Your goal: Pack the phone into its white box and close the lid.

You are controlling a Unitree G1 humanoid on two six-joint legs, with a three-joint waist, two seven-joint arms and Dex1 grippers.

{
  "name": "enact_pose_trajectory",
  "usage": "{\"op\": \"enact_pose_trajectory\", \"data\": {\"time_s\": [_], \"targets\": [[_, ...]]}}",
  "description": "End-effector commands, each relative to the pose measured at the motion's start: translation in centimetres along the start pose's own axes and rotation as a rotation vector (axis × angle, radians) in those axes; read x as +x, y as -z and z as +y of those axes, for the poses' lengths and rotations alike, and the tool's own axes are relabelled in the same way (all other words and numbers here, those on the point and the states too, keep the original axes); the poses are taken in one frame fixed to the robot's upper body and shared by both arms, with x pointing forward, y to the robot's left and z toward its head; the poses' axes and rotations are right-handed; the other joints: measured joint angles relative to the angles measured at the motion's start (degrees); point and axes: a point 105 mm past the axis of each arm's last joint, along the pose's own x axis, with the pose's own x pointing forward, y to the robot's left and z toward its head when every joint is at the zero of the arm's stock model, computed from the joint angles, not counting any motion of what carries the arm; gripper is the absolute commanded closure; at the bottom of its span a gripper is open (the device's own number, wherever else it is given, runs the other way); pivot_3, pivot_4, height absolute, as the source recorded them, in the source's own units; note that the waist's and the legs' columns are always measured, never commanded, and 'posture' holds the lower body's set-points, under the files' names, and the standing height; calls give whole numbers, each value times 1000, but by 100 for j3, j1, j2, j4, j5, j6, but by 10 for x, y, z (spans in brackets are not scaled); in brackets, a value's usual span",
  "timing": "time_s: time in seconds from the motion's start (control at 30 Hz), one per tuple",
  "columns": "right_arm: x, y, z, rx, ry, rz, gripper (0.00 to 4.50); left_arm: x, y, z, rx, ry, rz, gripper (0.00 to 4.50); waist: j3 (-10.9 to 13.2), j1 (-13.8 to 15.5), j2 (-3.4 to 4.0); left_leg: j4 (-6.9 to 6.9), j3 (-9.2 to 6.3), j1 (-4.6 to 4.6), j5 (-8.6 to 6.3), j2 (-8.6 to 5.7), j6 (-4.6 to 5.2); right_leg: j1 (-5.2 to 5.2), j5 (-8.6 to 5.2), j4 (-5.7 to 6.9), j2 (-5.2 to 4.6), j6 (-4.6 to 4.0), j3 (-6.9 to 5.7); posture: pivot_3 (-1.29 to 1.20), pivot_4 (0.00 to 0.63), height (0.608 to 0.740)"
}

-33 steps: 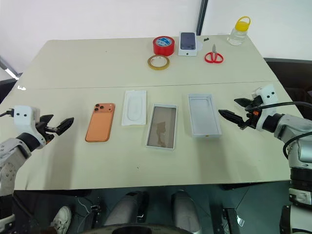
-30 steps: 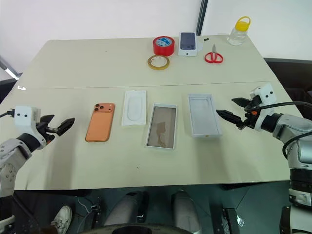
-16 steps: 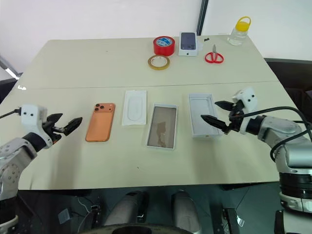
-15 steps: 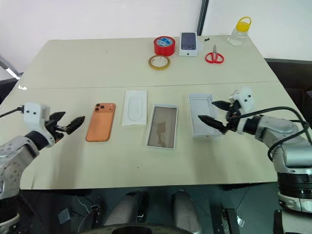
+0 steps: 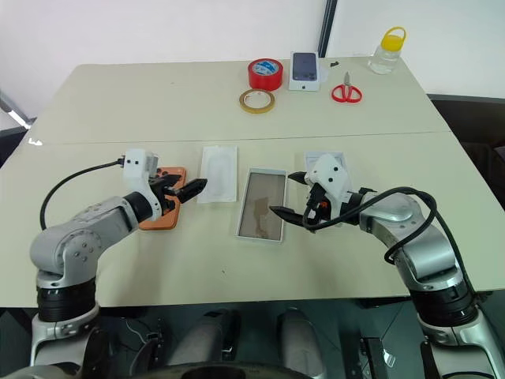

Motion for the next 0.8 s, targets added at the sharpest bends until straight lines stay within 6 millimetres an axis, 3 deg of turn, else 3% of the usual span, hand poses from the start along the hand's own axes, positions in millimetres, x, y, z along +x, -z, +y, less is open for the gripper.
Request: {"op": "enact_pose_trajectory", "data": {"time_s": [0.03, 0.47, 0.57, 0.77, 0.8], "targets": [[5, -19, 5, -61, -21, -56, 7, 4, -4, -1, -71, -23, 12, 97, 0, -2, 0, 0, 0, 0, 0, 0, 0, 0, 0, 0, 1, 0, 0, 0, 150, 740], [18, -28, 13, -74, -42, -112, 7, 33, 11, -2, -180, -89, 167, 97, -2, 11, -1, 3, -1, 1, 3, -1, -5, 1, 0, 2, 1, 0, -2, 0, 150, 740], [19, -27, 16, -79, -41, -111, 0, 37, 11, -4, -209, -67, 163, 1019, -2, 11, -1, 4, -1, 1, 3, -2, -6, 2, 0, 2, 0, 0, -2, 0, 150, 740], [18, -24, 24, -107, -69, -78, 0, 40, 6, 0, -298, -59, 129, 4147, -1, 14, -3, 5, -1, 0, 3, -3, -5, 2, 0, 2, -1, 1, -3, 0, 150, 740], [18, -22, 26, -109, -84, -62, 0, 40, 6, 0, -310, -57, 124, 4486, -1, 15, -3, 5, -1, -1, 3, -3, -5, 2, 0, 1, -1, 1, -2, 0, 150, 740]]}}
